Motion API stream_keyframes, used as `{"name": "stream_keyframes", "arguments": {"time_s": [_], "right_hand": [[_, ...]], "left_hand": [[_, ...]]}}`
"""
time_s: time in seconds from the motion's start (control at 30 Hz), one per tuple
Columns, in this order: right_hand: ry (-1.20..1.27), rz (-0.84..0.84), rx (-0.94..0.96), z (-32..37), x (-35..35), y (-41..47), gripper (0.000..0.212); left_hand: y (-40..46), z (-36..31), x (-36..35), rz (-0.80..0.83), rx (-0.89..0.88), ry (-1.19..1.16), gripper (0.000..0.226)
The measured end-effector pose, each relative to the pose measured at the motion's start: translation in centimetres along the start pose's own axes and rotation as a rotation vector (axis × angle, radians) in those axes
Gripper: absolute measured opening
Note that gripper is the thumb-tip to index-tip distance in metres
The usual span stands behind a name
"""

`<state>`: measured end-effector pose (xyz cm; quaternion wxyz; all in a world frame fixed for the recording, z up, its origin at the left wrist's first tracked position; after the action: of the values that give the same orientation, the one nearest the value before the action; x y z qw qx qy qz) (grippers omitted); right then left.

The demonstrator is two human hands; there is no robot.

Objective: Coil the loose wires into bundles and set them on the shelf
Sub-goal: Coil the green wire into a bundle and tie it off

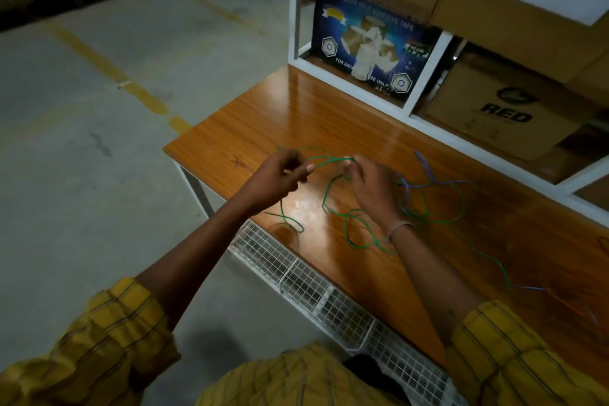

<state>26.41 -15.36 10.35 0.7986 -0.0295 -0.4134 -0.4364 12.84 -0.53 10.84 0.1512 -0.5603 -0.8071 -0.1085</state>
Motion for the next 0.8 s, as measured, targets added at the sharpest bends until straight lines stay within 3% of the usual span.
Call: {"name": "stream_keyframes", "arguments": {"time_s": [0.1,0.17,0.37,0.47,0.57,0.7,0.73,0.8], "right_hand": [[0.023,-0.02,-0.054,-1.1,1.9,0.7,0.031],[0.094,-0.022,-0.114,-2.4,2.8,1.2,0.03],[0.722,-0.192,-0.6,-9.7,6.1,1.5,0.032],[0.868,-0.227,-0.78,-12.2,8.1,1.9,0.031],[0.779,-0.146,-0.784,-13.4,9.1,2.7,0.024],[0.474,0.158,-0.655,-12.6,6.8,3.4,0.008],[0.407,0.203,-0.648,-12.6,6.1,3.6,0.014],[0.127,0.159,-0.524,-11.7,7.0,4.4,0.057]], "left_hand": [[-0.9,-0.8,-3.3,0.214,0.105,-0.286,0.032],[-1.1,-2.2,-4.5,0.265,0.109,-0.375,0.03],[-0.7,-4.2,-6.2,0.36,0.079,-0.315,0.031],[-1.0,-3.9,-6.8,0.385,0.082,-0.321,0.031],[-0.8,-3.2,-7.1,0.324,0.107,-0.38,0.033],[1.4,-2.9,-7.4,0.247,0.122,-0.409,0.033],[2.2,-3.0,-7.3,0.244,0.134,-0.405,0.033],[4.0,-3.1,-7.2,0.27,0.164,-0.381,0.034]]}}
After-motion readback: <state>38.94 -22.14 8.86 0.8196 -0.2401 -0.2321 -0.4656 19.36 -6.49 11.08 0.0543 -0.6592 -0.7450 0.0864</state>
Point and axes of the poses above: each hand's wrist, its own y-axis towards the middle knuckle, its own x-axis out of the back of the hand, z = x × y, the point moved 10 cm from there along y, towards the middle knuckle, and after that the axes turned 1 degree about -x, right-handed, at the moved point
